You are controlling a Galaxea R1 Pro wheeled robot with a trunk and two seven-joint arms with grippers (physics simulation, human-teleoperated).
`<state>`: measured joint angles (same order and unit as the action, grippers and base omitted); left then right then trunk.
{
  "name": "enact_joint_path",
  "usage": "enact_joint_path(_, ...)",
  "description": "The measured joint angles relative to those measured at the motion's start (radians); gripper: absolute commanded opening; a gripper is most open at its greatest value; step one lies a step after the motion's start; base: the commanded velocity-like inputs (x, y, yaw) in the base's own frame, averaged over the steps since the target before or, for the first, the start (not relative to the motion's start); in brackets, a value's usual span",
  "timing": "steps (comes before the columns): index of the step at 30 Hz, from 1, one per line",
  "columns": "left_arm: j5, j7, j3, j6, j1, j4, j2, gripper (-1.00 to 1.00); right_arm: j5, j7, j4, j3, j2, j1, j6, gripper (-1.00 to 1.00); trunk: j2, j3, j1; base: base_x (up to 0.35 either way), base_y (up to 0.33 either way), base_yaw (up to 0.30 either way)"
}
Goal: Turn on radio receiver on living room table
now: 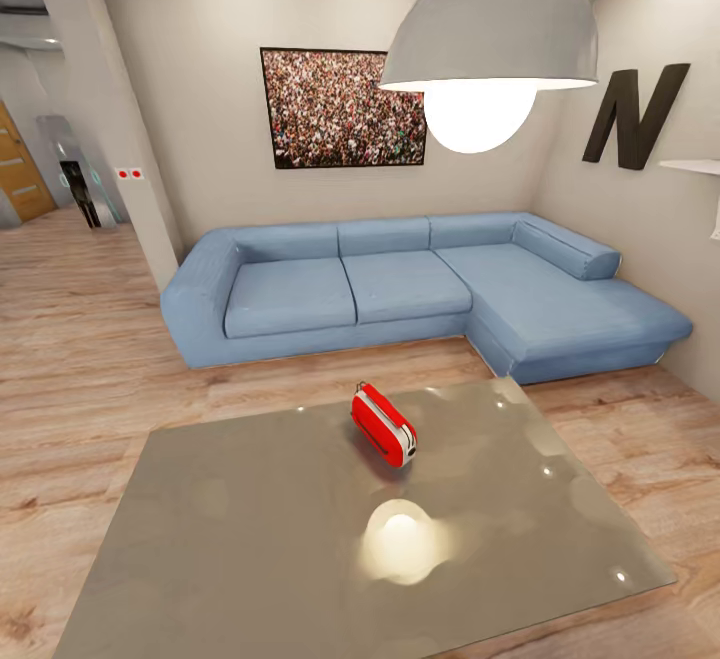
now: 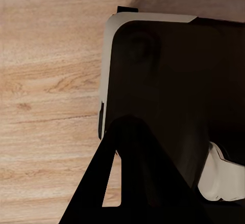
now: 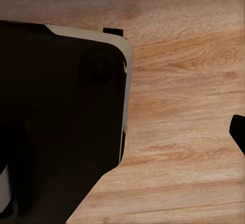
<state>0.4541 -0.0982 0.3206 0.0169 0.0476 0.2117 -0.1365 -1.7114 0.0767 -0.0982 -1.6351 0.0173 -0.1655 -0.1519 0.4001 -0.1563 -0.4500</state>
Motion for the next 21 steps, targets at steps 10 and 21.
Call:
enact_joint_path(10,0.0,0.0,0.0,0.0,0.0,0.0,0.0,-1.0,0.0,0.0,0.0,0.009,-0.001,0.001,-0.004,1.0,0.0,0.0,0.0,0.0,0.0,0.0)
enact_joint_path(21,0.0,0.0,0.0,0.0,0.0,0.0,0.0,-1.0,0.0,0.0,0.0,0.01,0.0,0.0,-0.005,1.0,0.0,0.0,0.0,0.0,0.0,0.0)
